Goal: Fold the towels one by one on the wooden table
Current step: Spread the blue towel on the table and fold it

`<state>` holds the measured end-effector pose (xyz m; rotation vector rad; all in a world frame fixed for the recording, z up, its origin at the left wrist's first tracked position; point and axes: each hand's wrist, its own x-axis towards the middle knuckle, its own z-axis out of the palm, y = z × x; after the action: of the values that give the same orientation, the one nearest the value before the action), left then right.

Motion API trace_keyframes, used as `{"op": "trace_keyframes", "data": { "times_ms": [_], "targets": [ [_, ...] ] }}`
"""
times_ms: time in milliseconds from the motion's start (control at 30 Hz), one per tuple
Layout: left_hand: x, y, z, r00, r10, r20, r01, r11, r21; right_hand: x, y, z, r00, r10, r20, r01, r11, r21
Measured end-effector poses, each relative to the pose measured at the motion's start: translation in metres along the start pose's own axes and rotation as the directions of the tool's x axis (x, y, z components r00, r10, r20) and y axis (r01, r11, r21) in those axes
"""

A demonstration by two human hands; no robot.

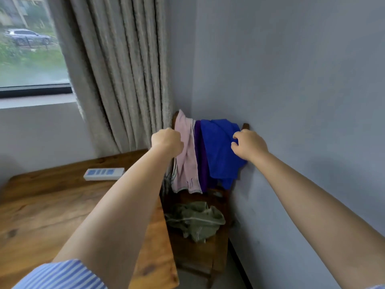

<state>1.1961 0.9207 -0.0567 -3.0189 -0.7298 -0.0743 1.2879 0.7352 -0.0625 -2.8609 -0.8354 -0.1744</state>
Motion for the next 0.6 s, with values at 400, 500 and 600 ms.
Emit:
{"op": "trace_keyframes", "data": {
  "times_ms": [400,500,600],
  "targets": [
    [0.169,0.061,0.051,0.977,0.071,0.201,-0.005,0.951,-0.310,0.168,0.051,0.063,0.996,0.085,0.024,-0.085,0.996,-0.007],
    [0.200,0.079,0.071,0.967,-0.022,0.255,0.130,0.900,-0.416,0.203,0.059,0.079,0.993,0.087,0.085,-0.087,0.996,-0.009],
    [0.223,0.095,0.090,0.935,-0.122,0.332,0.289,0.805,-0.518,0.222,0.065,0.099,0.971,0.188,0.145,-0.198,0.978,0.060]
  ]
}}
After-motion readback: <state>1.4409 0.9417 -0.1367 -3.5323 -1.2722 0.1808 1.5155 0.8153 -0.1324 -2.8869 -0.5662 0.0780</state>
